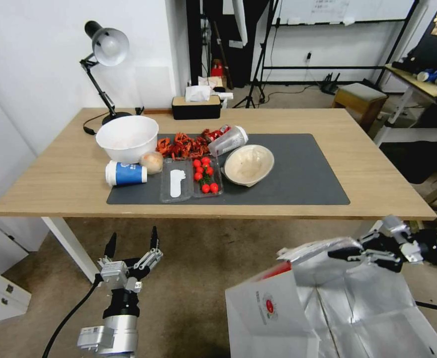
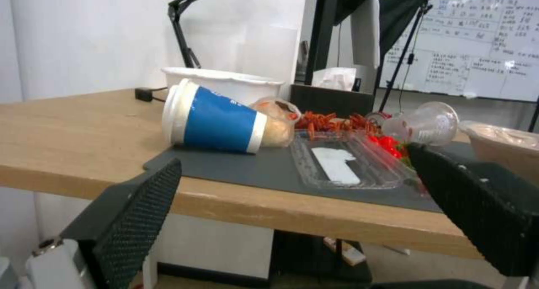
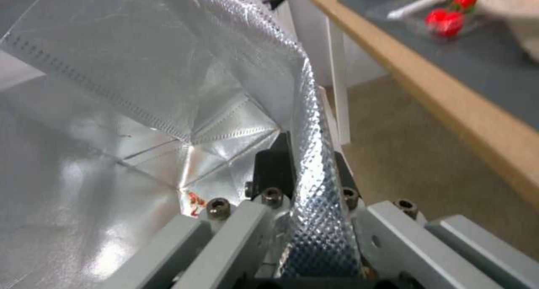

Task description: Pick up the food delivery bag from the floor and place it on the table.

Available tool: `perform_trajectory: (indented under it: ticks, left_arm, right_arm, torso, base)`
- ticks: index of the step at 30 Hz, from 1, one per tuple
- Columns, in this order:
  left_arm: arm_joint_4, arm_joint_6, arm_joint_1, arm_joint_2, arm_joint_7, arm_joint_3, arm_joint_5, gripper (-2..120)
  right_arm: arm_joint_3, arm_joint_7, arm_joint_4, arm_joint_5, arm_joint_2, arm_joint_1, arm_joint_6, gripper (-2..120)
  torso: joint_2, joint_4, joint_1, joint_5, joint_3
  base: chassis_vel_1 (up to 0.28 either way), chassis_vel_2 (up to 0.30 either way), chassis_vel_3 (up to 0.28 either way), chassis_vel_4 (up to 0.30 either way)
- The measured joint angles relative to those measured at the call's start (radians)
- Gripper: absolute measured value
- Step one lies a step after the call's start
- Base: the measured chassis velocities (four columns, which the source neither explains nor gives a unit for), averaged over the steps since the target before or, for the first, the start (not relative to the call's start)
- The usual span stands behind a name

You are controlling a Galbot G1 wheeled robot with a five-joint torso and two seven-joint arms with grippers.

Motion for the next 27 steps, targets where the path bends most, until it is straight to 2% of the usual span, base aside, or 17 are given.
perform_trajectory:
  ticks: [3,5,8,18,22,25,26,27]
  left_arm:
    - [0.002,-0.003,-0.006,0.000,-0.003,0.000,-0.002,100]
    - [0.002,-0.003,-0.006,0.000,-0.004,0.000,-0.002,100]
    - [0.004,-0.003,-0.013,0.000,-0.008,0.001,-0.004,100]
    - [0.005,-0.005,-0.017,0.005,-0.012,0.002,-0.009,100]
    - [0.005,-0.006,-0.017,0.010,-0.014,-0.001,-0.013,100]
    - [0.006,-0.008,-0.020,0.013,-0.018,-0.002,-0.018,100]
    - [0.006,-0.008,-0.020,0.013,-0.018,-0.002,-0.018,100]
    - [0.006,-0.008,-0.020,0.013,-0.019,-0.001,-0.018,100]
  right_arm:
    - [0.020,0.001,-0.002,0.075,-0.060,-0.005,-0.021,0]
    - [0.023,0.001,-0.003,0.083,-0.066,-0.005,-0.023,0]
    - [0.047,0.001,-0.016,0.138,-0.117,-0.010,-0.030,0]
    - [0.066,0.068,-0.041,0.236,-0.179,0.031,-0.032,0]
    - [0.068,0.128,-0.053,0.334,-0.196,0.057,-0.040,0]
    - [0.077,0.286,-0.053,0.555,-0.218,0.063,-0.040,0]
    - [0.077,0.286,-0.053,0.555,-0.218,0.063,-0.040,0]
    - [0.084,0.335,-0.045,0.596,-0.220,0.058,-0.036,0]
  torso:
    - [-0.001,0.0000,0.000,-0.0001,0.000]
    - [-0.001,-0.0001,0.000,-0.0001,0.000]
    - [-0.001,-0.0002,-0.001,-0.0001,-0.001]
    - [-0.002,-0.0001,-0.001,-0.0001,-0.001]
    - [-0.002,0.0000,-0.001,-0.0001,-0.001]
    - [-0.003,-0.0001,-0.001,-0.0001,-0.002]
    - [-0.003,-0.0001,-0.001,-0.0001,-0.002]
    - [-0.003,0.0000,-0.001,-0.0001,-0.002]
  base:
    - [0.000,0.000,0.000,0.000]
    - [0.000,0.000,0.000,0.000]
    - [0.000,0.000,0.000,0.000]
    - [0.000,0.000,0.000,0.000]
    - [0.000,0.000,0.000,0.000]
    - [0.000,0.000,0.000,0.000]
    - [0.000,0.000,0.000,0.000]
    - [0.000,0.000,0.000,0.000]
